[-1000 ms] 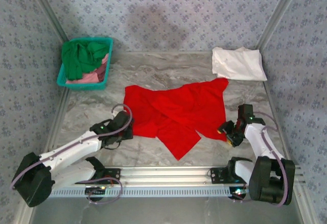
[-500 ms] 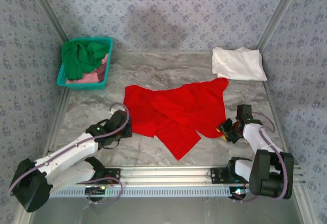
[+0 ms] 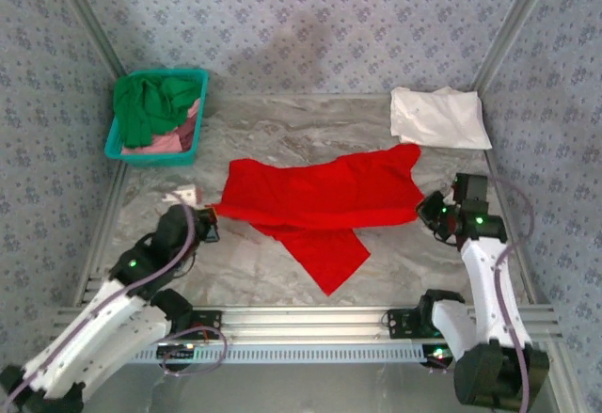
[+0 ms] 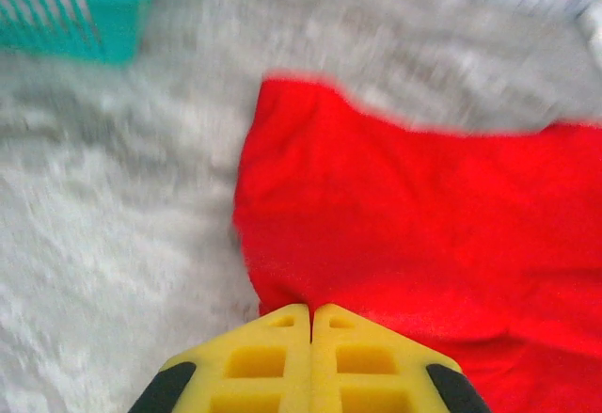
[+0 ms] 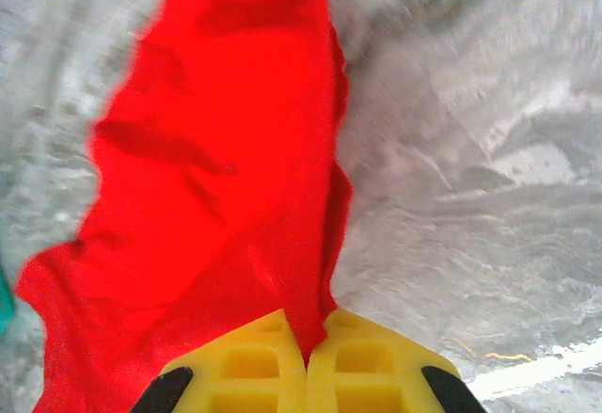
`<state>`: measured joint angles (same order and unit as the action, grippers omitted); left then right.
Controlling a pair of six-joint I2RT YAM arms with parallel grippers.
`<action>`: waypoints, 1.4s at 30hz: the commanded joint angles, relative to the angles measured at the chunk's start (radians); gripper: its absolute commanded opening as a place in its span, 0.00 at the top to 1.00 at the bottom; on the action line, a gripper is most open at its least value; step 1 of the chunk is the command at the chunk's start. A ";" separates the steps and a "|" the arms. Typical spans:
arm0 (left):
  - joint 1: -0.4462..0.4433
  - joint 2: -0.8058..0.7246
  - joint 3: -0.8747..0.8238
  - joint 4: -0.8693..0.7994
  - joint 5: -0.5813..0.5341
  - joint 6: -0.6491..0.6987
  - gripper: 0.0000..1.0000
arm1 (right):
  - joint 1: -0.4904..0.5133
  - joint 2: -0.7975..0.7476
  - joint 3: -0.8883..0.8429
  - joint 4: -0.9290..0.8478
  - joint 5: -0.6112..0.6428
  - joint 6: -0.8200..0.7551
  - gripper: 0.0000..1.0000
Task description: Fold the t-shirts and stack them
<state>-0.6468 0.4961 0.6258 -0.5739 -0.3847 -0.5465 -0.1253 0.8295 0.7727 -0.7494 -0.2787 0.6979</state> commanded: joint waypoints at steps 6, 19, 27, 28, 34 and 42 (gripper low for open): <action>0.004 -0.162 0.369 -0.205 -0.049 0.289 1.00 | 0.049 -0.168 0.361 -0.348 0.038 -0.122 1.00; -0.001 0.156 0.973 -0.270 -0.089 0.596 1.00 | 0.056 -0.129 0.742 -0.344 0.013 -0.155 1.00; 0.246 0.591 1.097 -0.134 0.096 0.637 1.00 | 0.167 0.199 0.639 0.014 0.106 -0.137 1.00; 0.343 0.640 1.094 -0.119 0.214 0.588 1.00 | 0.197 0.250 0.635 0.049 0.135 -0.138 1.00; 0.491 1.015 1.047 0.080 0.348 0.609 1.00 | 0.236 0.553 0.575 0.314 0.173 -0.098 1.00; 0.505 1.606 1.461 0.058 0.364 0.665 1.00 | 0.231 1.075 0.823 0.426 0.119 -0.107 1.00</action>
<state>-0.1440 1.9701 1.8778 -0.5343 -0.0612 0.0792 0.1108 1.7756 1.4647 -0.4065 -0.1413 0.5869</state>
